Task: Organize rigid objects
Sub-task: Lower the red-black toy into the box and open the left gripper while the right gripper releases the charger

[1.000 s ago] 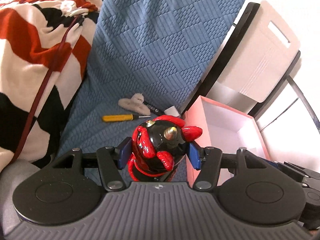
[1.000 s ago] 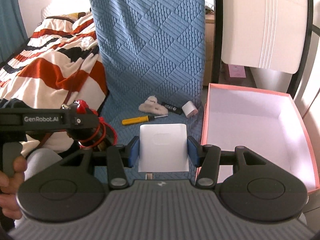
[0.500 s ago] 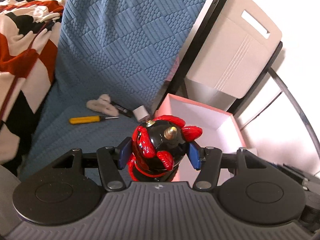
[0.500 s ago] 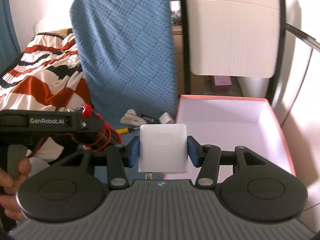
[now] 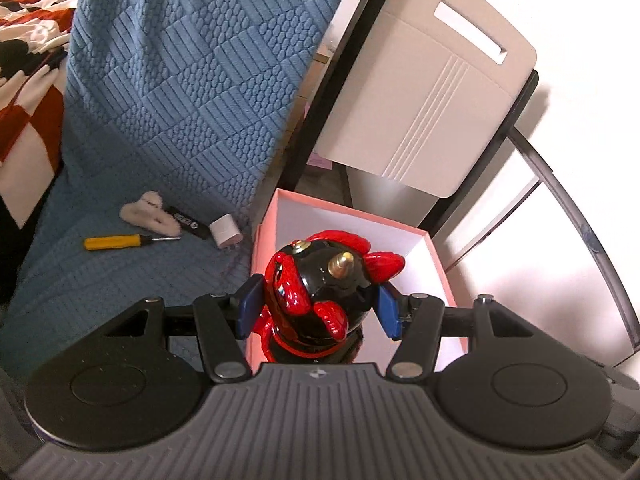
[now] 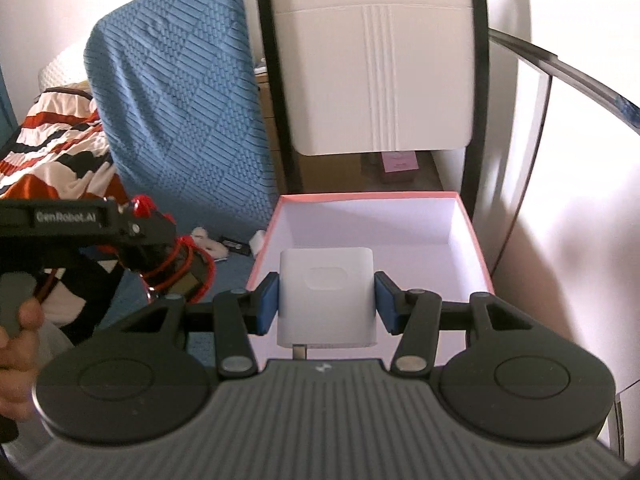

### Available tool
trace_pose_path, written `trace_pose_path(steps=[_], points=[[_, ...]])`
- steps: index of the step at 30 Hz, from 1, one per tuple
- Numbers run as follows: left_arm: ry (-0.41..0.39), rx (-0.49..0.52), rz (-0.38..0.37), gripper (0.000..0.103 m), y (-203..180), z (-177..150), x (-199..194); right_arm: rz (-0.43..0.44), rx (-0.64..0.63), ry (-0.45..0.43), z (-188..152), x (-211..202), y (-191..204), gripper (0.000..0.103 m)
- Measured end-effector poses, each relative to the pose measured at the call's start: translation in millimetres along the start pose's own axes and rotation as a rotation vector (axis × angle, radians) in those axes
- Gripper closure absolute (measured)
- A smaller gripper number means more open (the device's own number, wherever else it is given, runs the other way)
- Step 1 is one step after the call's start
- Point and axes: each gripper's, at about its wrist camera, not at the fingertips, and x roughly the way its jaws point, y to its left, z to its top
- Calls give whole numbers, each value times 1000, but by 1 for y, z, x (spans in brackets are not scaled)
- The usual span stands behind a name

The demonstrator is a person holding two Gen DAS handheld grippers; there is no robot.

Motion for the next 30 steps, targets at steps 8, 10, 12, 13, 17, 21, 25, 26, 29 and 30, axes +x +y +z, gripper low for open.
trace_pose_path(steps=[8,10,12,13,17,21,25,26,29,30], points=[[52,1,0,39,-16,-7,48,-22,20,47,-9,28,-29,50],[76,8,6,39,-20,-11,62,-28,34,71,-13,40,-38,50],[104,10,13,39,-24,-16,78,-58,35,86,-17,54,-45,50],[116,11,14,39,-26,-18,85,-76,32,92,-20,59,-48,50],[168,22,34,39,-29,-28,113,-83,60,135,-26,83,-63,50],[209,25,45,39,-27,-34,134,-76,70,191,-34,104,-74,50],[239,20,48,39,-24,-38,149,-76,74,248,-45,126,-82,50],[243,22,49,39,-24,-38,151,-74,86,264,-48,131,-84,50],[258,30,53,39,-23,-39,158,-66,101,305,-56,142,-88,50],[262,35,56,39,-24,-39,160,-65,107,314,-58,145,-89,50]])
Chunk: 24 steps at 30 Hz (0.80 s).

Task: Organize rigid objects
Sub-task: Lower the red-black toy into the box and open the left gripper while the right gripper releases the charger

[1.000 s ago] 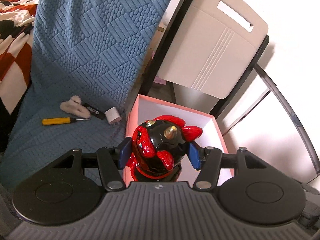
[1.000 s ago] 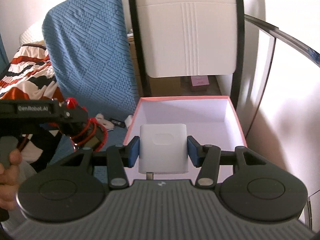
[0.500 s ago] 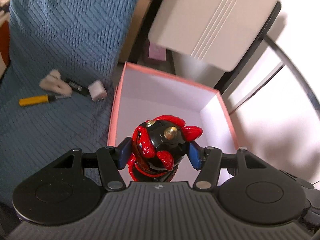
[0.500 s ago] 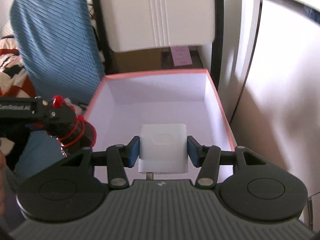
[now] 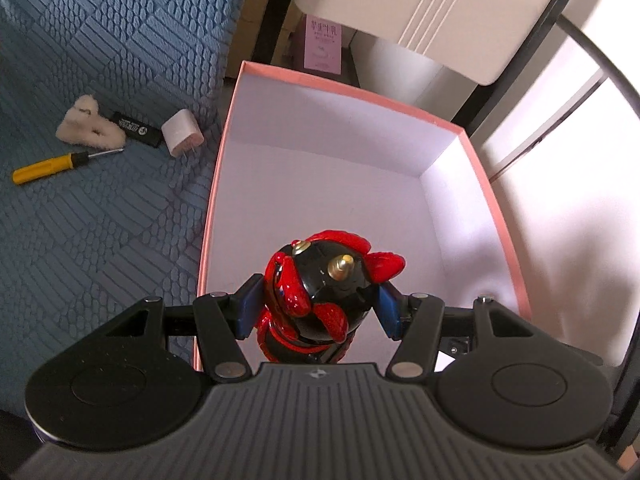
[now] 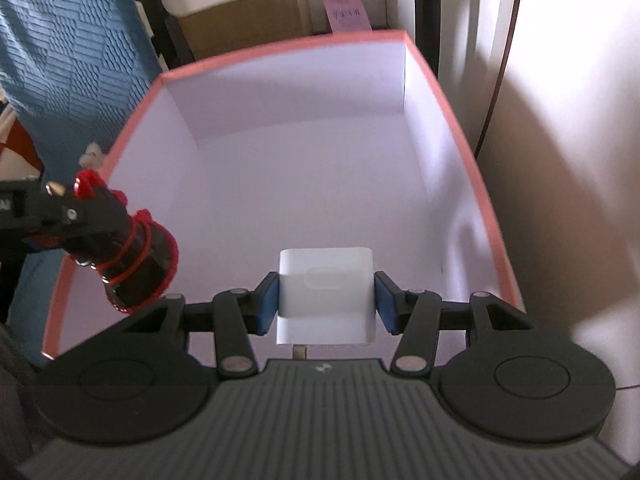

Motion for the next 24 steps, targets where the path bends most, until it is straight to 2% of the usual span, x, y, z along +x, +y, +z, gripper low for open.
trace_pose_path(steps=[6,12,16,24], points=[[17,-5,8,39,4,-1,5,5,8,30,-3,10,-2,49],[-17,24,16,39,3,-1,-3,3,16,30,-3,7,-1,49],[-30,13,18,39,7,-4,-12,-10,16,9,0,-1,1,42],[-88,1,19,39,18,-8,-45,11,5,-45,1,-31,13,42]])
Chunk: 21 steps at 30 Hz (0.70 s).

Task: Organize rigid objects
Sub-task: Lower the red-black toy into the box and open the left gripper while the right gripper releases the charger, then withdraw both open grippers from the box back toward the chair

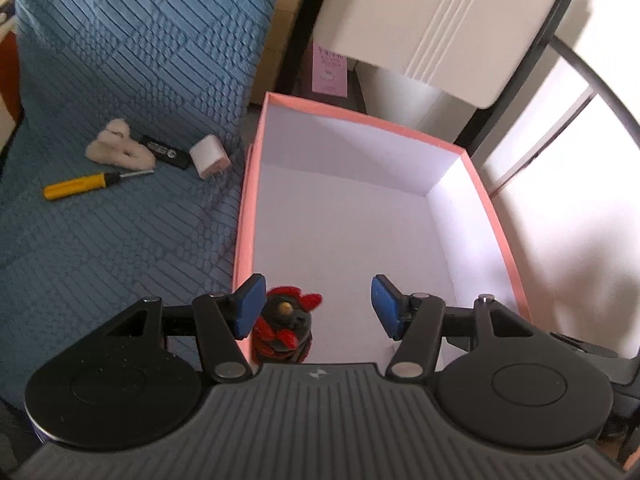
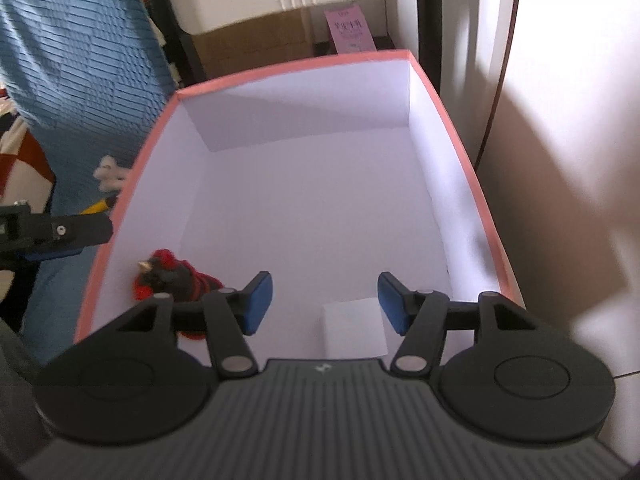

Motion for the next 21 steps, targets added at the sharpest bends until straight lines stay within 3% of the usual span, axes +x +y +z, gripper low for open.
trace_pose_path(steps=[21], points=[[-187,0,3,39,49,-28,-121,116,-108,-198,-22,-101,84,42]])
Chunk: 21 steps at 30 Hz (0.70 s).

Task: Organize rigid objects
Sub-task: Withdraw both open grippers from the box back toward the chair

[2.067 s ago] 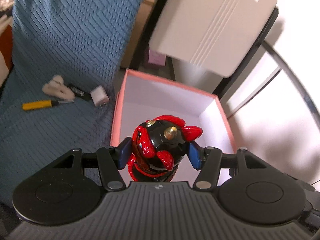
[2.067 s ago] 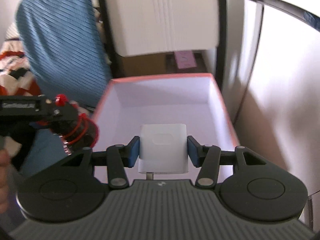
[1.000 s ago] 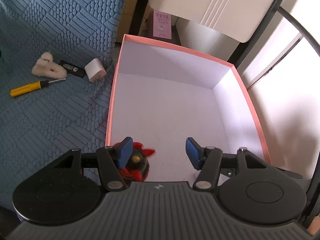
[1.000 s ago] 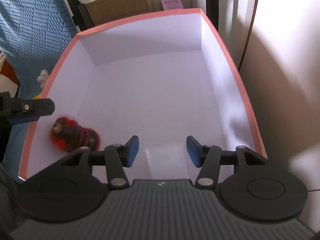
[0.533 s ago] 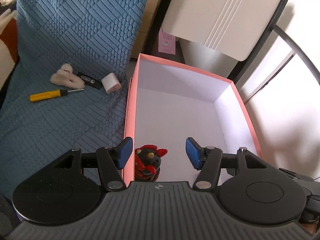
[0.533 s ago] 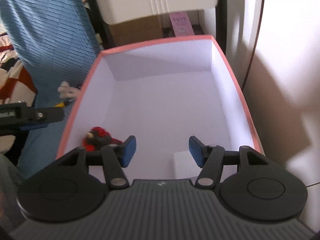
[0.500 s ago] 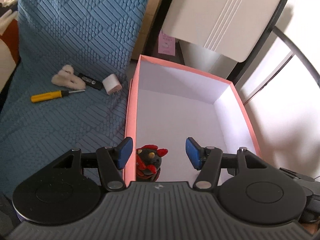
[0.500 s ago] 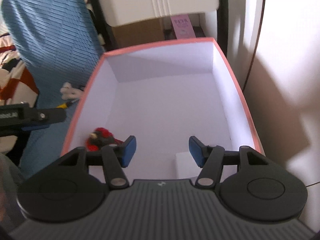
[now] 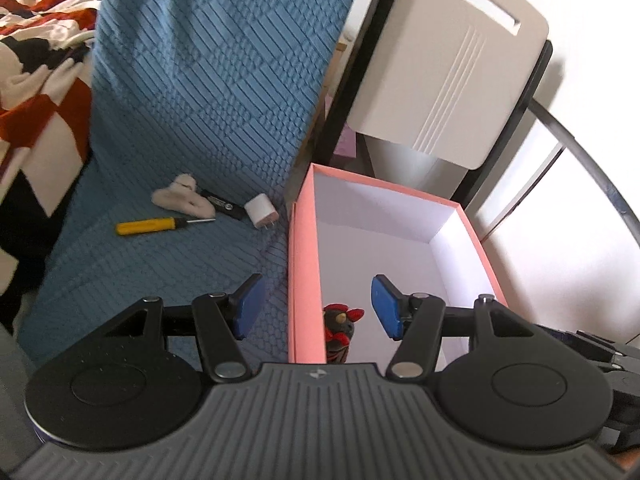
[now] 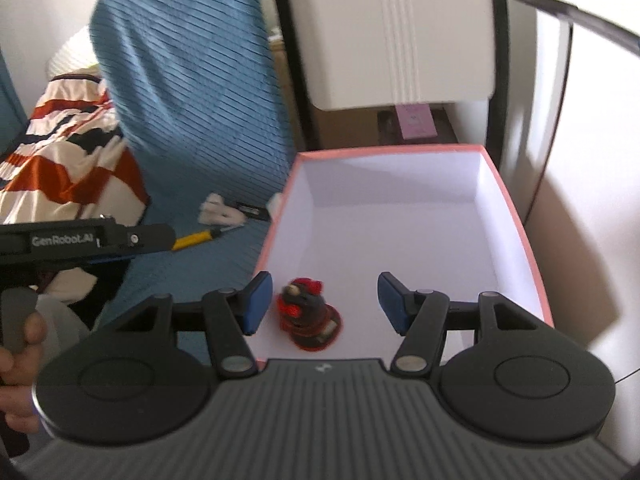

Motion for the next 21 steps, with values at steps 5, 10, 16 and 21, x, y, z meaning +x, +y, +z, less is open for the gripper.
trace_pose_path(steps=[5,10,16,21], points=[[-41,3,15,39,14,-2,-27,23,-5,-24,-2,-13,17,42],[-58,-18,18,39,30,-4,-49,39,-35,-48,-2,-27,36,42],[-85,-4,10,39,45,-8,-82,64,-45,-35,-15,-45,54,42],[-76,-19,-10,38,61,-14,-99,66,-62,-27,-29,-56,76,42]])
